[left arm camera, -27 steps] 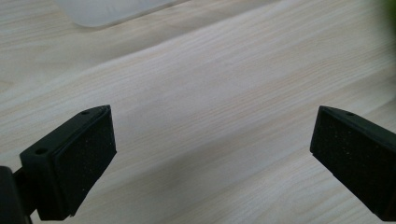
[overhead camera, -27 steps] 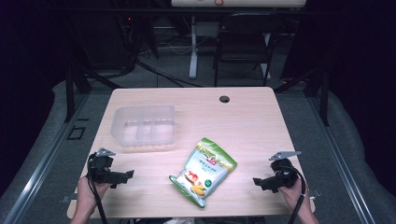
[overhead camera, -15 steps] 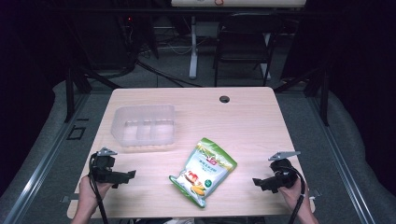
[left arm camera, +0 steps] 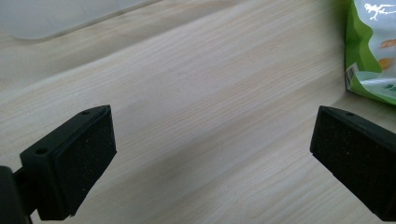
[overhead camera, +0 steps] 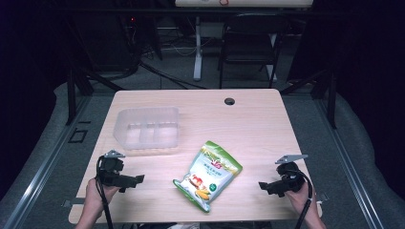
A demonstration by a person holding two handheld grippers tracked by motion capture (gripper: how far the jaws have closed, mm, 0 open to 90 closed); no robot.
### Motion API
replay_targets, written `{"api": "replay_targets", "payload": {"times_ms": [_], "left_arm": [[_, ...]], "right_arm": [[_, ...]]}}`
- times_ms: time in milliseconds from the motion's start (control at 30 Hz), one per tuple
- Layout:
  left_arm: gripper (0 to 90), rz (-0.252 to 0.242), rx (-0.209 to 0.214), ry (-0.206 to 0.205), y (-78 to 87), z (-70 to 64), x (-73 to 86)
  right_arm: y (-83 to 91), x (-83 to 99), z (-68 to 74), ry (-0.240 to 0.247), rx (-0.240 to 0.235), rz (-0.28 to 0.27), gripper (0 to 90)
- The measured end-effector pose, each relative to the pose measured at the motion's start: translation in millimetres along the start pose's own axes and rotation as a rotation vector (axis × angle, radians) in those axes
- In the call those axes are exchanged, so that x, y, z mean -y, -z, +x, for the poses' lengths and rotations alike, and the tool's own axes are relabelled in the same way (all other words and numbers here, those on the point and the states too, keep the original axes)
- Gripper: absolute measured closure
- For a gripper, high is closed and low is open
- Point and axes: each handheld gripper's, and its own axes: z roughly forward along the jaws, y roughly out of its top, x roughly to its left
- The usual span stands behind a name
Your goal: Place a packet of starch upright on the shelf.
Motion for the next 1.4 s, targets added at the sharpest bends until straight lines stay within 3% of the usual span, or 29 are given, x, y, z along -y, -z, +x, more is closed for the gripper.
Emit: {"api": "replay_targets", "payload": {"times_ms": [200, 367, 767, 1400], "left_arm": [[0.5, 0.0, 0.003, -0.016, -0.5, -5.4, -3.7], [0.5, 0.003, 0.037, -0.023, -2.4, -10.1, -10.4], [0.5, 0.01, 0.086, -0.078, -12.9, -31.9, -32.4], [0.5, 0.033, 0.202, -0.174, -35.3, -66.5, -71.6]], "right_arm": [[-1.8, -2.1, 1.7, 0.008, -0.004, 0.007, 0.5], [-0.5, -1.4, 3.6, 0.01, 0.008, 0.006, 0.6], [-0.4, -0.5, 3.6, 0.011, 0.01, 0.008, 0.7], [-0.5, -0.9, 3.3, 0.012, 0.012, 0.015, 0.7]]}}
